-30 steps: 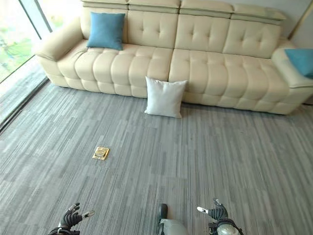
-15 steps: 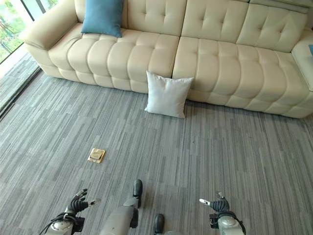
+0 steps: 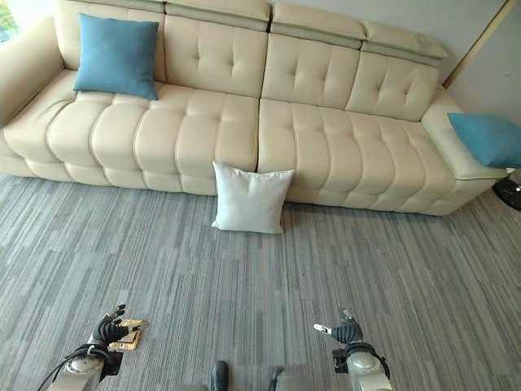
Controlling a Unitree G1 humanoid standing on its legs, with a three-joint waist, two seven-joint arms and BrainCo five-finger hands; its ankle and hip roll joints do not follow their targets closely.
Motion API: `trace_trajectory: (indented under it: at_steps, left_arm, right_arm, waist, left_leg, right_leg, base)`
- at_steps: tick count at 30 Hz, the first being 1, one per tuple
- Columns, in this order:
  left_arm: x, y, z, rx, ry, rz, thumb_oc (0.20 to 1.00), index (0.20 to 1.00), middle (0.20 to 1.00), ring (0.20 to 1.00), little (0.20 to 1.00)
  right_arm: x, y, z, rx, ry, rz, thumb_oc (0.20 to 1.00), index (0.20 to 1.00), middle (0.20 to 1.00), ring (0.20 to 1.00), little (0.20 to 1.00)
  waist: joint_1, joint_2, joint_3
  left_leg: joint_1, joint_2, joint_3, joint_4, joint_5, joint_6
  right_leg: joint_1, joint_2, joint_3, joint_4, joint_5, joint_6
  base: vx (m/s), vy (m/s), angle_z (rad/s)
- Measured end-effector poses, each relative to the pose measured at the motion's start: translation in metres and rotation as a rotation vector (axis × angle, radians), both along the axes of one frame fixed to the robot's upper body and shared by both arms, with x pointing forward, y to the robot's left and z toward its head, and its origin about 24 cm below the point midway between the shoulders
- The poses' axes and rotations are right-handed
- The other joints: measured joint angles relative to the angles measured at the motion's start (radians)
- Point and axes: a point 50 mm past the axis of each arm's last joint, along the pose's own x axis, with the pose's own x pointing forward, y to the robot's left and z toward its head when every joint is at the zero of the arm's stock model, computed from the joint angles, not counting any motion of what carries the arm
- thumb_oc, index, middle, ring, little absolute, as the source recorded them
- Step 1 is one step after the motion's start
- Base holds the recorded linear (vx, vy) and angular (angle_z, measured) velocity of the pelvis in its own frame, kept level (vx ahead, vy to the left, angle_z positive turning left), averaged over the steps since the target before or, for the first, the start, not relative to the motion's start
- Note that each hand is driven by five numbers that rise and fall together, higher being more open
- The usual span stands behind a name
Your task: Pick up all the scattered cushions and arrange them neatly on the sofa.
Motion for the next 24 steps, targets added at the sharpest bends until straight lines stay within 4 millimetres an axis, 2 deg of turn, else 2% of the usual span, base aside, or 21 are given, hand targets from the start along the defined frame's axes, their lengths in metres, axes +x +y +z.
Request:
trace_trajectory:
  at_steps: [1,2,4,6,7,9,11,12,13,14,16,17,18,19,20,21,22,24]
  left_arm:
    - [-0.005,0.0,-0.003,-0.002,0.016,0.007,1.0,1.0,1.0,1.0,1.0]
    - [-0.01,0.0,-0.005,-0.005,0.028,0.01,1.0,1.0,1.0,1.0,1.0]
    - [-0.019,0.001,-0.008,-0.018,0.037,0.05,1.0,1.0,1.0,1.0,1.0]
    - [-0.024,0.0,-0.012,-0.026,0.057,0.07,1.0,1.0,1.0,1.0,1.0]
    - [-0.025,-0.001,-0.013,-0.03,0.06,0.072,1.0,1.0,1.0,1.0,1.0]
    - [-0.023,-0.006,-0.014,-0.04,0.058,0.059,1.0,1.0,1.0,1.0,1.0]
    - [-0.022,-0.013,-0.017,-0.062,0.056,0.058,1.0,1.0,1.0,1.0,1.0]
    - [-0.023,-0.017,-0.018,-0.072,0.058,0.058,1.0,1.0,1.0,1.0,1.0]
    - [-0.023,-0.02,-0.019,-0.082,0.057,0.057,1.0,1.0,1.0,1.0,1.0]
    - [-0.019,-0.022,-0.018,-0.087,0.043,0.045,1.0,1.0,1.0,1.0,1.0]
    - [-0.017,-0.025,-0.016,-0.095,0.029,0.032,1.0,1.0,1.0,1.0,1.0]
    - [-0.018,-0.023,-0.016,-0.091,0.034,0.031,1.0,1.0,1.0,1.0,1.0]
    - [-0.014,-0.022,-0.014,-0.087,0.024,0.026,1.0,1.0,1.0,1.0,1.0]
    - [-0.014,-0.022,-0.014,-0.087,0.024,0.026,1.0,1.0,1.0,1.0,1.0]
    - [-0.008,-0.022,-0.011,-0.087,0.005,0.016,1.0,1.0,1.0,1.0,1.0]
    - [-0.004,-0.028,-0.01,-0.095,-0.001,-0.017,1.0,1.0,1.0,1.0,1.0]
    - [-0.001,-0.033,-0.01,-0.103,-0.004,-0.037,1.0,1.0,1.0,1.0,1.0]
    - [0.003,-0.036,-0.01,-0.109,-0.006,-0.055,1.0,1.0,1.0,1.0,1.0]
  right_arm:
    - [-0.003,0.0,-0.001,0.001,0.008,-0.001,1.0,1.0,1.0,1.0,1.0]
    - [-0.007,-0.001,-0.003,-0.001,0.021,-0.005,1.0,1.0,1.0,1.0,1.0]
    - [-0.01,-0.002,-0.003,-0.009,0.02,0.003,1.0,1.0,1.0,1.0,1.0]
    - [-0.011,-0.004,-0.003,-0.015,0.021,0.002,1.0,1.0,1.0,1.0,1.0]
    - [-0.011,-0.004,-0.003,-0.02,0.023,0.006,1.0,1.0,1.0,1.0,1.0]
    - [-0.016,-0.005,-0.005,-0.02,0.036,0.003,1.0,1.0,1.0,1.0,1.0]
    - [-0.014,-0.007,-0.003,-0.024,0.029,0.004,1.0,1.0,1.0,1.0,1.0]
    - [-0.013,-0.007,-0.003,-0.024,0.026,0.002,1.0,1.0,1.0,1.0,1.0]
    - [-0.013,-0.007,-0.002,-0.024,0.022,0.003,1.0,1.0,1.0,1.0,1.0]
    - [-0.009,-0.006,0.001,-0.022,0.0,0.01,1.0,1.0,1.0,1.0,1.0]
    - [0.003,-0.008,0.008,-0.031,-0.04,0.024,1.0,1.0,1.0,1.0,1.0]
    - [0.006,-0.009,0.01,-0.035,-0.047,0.023,1.0,1.0,1.0,1.0,1.0]
    - [0.006,-0.01,0.01,-0.036,-0.041,0.02,1.0,1.0,1.0,1.0,1.0]
    - [0.006,-0.01,0.01,-0.036,-0.041,0.02,1.0,1.0,1.0,1.0,1.0]
    - [0.005,-0.011,0.009,-0.036,-0.038,0.01,1.0,1.0,1.0,1.0,1.0]
    - [0.005,-0.013,0.01,-0.043,-0.037,0.007,1.0,1.0,1.0,1.0,1.0]
    - [0.002,-0.016,0.008,-0.051,-0.022,0.003,1.0,1.0,1.0,1.0,1.0]
    - [-0.001,-0.018,0.006,-0.056,-0.005,-0.002,1.0,1.0,1.0,1.0,1.0]
  waist:
    - [0.003,0.0,0.0]
    - [-0.008,0.001,0.002]
    - [-0.012,0.003,0.0]
    - [-0.021,0.003,0.002]
    - [-0.026,0.006,0.002]
    - [-0.037,0.012,0.002]
    - [-0.046,0.031,-0.007]
    - [-0.047,0.042,-0.012]
    - [-0.046,0.049,-0.013]
    - [-0.041,0.049,-0.015]
    - [-0.016,0.043,-0.013]
    - [-0.019,0.043,-0.012]
    - [-0.019,0.036,-0.004]
    - [-0.019,0.036,-0.004]
    - [-0.023,0.021,0.005]
    - [-0.026,0.008,0.012]
    - [-0.026,0.004,0.015]
    - [-0.024,-0.001,0.02]
  left_leg:
    - [0.018,-0.001,0.004,0.001,-0.001,0.009]
    - [0.044,-0.001,0.011,0.001,-0.021,0.0]
    - [0.06,-0.005,-0.002,0.005,-0.064,0.002]
    - [0.094,-0.008,-0.016,0.003,-0.089,-0.008]
    - [0.114,-0.006,-0.032,-0.001,-0.099,-0.004]
    - [0.167,0.008,-0.09,-0.014,-0.119,-0.033]
    - [0.216,0.048,-0.125,-0.019,-0.129,-0.051]
    - [0.211,0.066,-0.136,0.011,-0.131,-0.055]
    - [0.199,0.083,-0.143,0.072,-0.132,-0.062]
    - [0.118,0.089,-0.135,0.256,-0.142,-0.08]
    - [-0.08,0.118,-0.111,0.616,-0.122,-0.11]
    - [-0.145,0.165,-0.091,0.666,-0.118,-0.117]
    - [-0.179,0.195,-0.078,0.662,-0.113,-0.123]
    - [-0.179,0.195,-0.078,0.662,-0.113,-0.123]
    - [-0.224,0.223,-0.057,0.604,-0.115,-0.126]
    - [-0.239,0.183,-0.055,0.454,-0.114,-0.126]
    - [-0.258,0.155,-0.05,0.361,-0.103,-0.125]
    - [-0.291,0.116,0.002,0.193,-0.043,-0.128]
  right_leg:
    - [-0.003,0.001,-0.019,-0.062,0.049,-0.004]
    - [-0.012,0.002,-0.031,-0.106,0.082,-0.012]
    - [-0.039,0.011,-0.033,-0.147,0.12,0.011]
    - [-0.065,0.025,-0.034,-0.189,0.137,0.005]
    - [-0.064,0.036,-0.034,-0.19,0.148,-0.01]
    - [-0.011,0.054,-0.034,-0.184,0.161,-0.035]
    - [0.042,0.088,-0.04,-0.176,0.208,-0.096]
    - [0.053,0.102,-0.041,-0.166,0.212,-0.106]
    - [0.079,0.12,-0.047,-0.168,0.215,-0.134]
    - [0.105,0.133,-0.051,-0.179,0.225,-0.214]
    - [0.122,0.154,-0.039,-0.192,0.203,-0.252]
    - [0.146,0.178,-0.039,-0.195,0.177,-0.278]
    - [0.173,0.195,-0.039,-0.196,0.155,-0.291]
    - [0.173,0.195,-0.039,-0.196,0.155,-0.291]
    - [0.232,0.219,-0.033,-0.225,0.128,-0.291]
    - [0.267,0.218,-0.023,-0.258,0.105,-0.255]
    - [0.287,0.219,-0.021,-0.277,0.104,-0.252]
    - [0.321,0.22,-0.024,-0.315,0.086,-0.235]
  base:
    - [0.34,-0.038,0.08]
    - [0.46,-0.066,0.12]
    - [0.37,-0.088,0.15]
    - [0.39,-0.121,0.2]
    - [0.42,-0.174,0.38]
    - [0.41,-0.227,0.72]
    - [0.35,-0.258,0.66]
    - [0.22,-0.243,0.45]
    - [0.16,-0.239,0.37]
    - [0.14,-0.212,0.19]
    - [0.19,-0.195,-0.17]
    - [0.22,-0.127,-0.25]
    - [0.24,-0.077,-0.11]
    - [0.24,-0.045,-0.14]
    - [0.26,-0.035,-0.18]
    - [0.29,-0.002,-0.21]
    - [0.28,0.009,-0.13]
    - [0.28,0.03,0.06]
